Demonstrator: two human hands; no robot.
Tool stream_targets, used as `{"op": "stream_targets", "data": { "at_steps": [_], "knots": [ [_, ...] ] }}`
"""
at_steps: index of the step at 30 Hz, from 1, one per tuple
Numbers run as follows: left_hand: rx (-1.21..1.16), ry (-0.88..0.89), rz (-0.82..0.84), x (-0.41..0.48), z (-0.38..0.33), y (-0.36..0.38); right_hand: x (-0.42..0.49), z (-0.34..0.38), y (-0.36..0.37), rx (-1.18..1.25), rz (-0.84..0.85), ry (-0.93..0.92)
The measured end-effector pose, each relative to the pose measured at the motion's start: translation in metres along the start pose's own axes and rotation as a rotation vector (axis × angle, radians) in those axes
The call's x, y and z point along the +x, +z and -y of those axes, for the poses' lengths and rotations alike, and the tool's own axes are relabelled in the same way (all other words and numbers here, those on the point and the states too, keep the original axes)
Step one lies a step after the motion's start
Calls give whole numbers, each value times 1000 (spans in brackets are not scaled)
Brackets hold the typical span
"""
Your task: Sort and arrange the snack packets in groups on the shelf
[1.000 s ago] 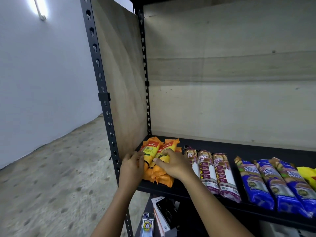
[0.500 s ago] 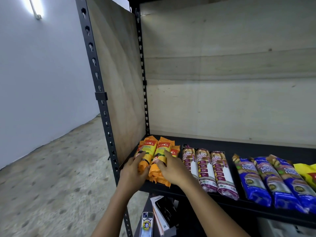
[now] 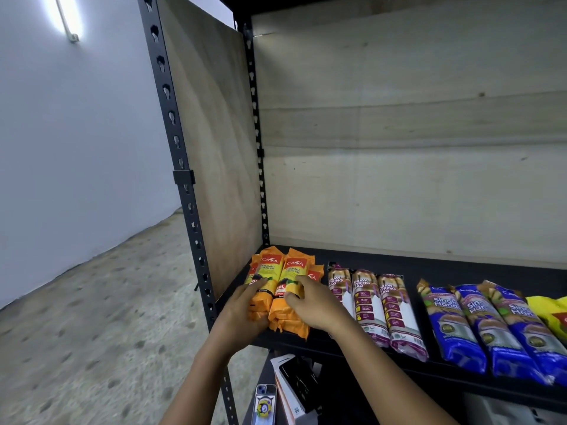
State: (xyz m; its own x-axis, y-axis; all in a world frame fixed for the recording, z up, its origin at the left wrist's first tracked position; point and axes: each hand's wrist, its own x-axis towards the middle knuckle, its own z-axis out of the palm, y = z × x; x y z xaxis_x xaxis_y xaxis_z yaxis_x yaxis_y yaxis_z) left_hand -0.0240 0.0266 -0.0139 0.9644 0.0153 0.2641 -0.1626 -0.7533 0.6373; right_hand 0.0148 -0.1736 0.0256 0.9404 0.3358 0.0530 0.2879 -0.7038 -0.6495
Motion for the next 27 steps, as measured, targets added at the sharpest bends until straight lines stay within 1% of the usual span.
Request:
{"op": "stream_targets", "data": {
  "at_steps": [8, 11, 15, 18, 21, 27],
  "knots": [
    [-30, 0, -1, -7, -2, -4, -2, -3, -1, 7, 25, -1],
    [-37, -2, 32, -7, -2, -8, 0, -4, -1, 13, 34, 9],
    [-167, -53, 98, -5, 1, -13, 1, -5, 0, 20, 37, 18],
    [-227, -95, 58, -7, -5, -13, 1, -5, -1, 19, 30, 14],
    [-244, -97, 9, -8, -7, -10, 2, -6, 0, 3, 18, 8],
    [-168, -79, -44, -10, -11, -9, 3, -5, -6, -41, 22, -3]
  ]
}}
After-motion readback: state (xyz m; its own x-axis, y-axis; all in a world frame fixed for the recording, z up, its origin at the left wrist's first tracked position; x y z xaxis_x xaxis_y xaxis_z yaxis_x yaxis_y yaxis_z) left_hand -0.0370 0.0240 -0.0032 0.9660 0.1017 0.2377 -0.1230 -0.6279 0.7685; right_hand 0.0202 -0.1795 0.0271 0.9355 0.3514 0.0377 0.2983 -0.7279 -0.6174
